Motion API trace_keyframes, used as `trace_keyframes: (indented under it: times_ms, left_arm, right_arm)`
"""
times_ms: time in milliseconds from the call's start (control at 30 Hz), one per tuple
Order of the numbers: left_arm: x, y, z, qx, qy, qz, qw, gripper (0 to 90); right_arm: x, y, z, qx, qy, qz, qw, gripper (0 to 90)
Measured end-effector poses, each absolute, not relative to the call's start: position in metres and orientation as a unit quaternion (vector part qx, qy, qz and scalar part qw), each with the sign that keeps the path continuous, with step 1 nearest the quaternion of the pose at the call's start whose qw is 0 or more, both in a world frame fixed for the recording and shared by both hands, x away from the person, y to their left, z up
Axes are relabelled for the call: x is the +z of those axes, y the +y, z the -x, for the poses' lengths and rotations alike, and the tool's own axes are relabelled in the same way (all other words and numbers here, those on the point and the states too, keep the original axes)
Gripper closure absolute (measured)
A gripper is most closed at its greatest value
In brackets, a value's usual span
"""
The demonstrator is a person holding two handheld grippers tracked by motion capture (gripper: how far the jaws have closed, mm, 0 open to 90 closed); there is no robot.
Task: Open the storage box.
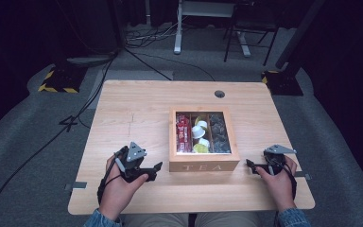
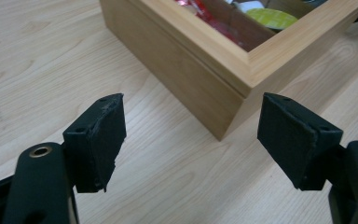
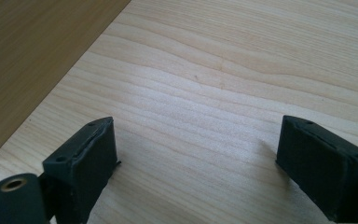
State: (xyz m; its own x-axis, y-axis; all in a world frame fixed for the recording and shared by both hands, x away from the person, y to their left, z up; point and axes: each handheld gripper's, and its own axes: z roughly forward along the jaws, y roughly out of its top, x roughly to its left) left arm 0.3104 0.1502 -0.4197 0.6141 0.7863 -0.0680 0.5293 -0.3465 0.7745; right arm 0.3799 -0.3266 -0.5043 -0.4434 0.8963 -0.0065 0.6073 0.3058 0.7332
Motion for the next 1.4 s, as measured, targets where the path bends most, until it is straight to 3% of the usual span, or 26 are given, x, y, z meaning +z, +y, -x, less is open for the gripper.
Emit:
trace_keyframes:
  times_ms: [400,933,1400]
  left_arm:
    - [-0.436,0.118,-0.313,0.142,0.372,-0.822,0.408,29.4]
    - [-0.457,0.112,-0.314,0.155,0.369,-0.813,0.423,66.4]
    - [-0.452,0.113,-0.312,0.165,0.358,-0.828,0.399,79.4]
  right_arm:
    - [-0.504,-0.327,-0.38,0.339,0.78,-0.482,0.213,12.2]
    - [-0.504,-0.327,-0.38,0.34,0.779,-0.482,0.213,12.2]
    - [-0.504,-0.327,-0.38,0.34,0.779,-0.481,0.213,12.3]
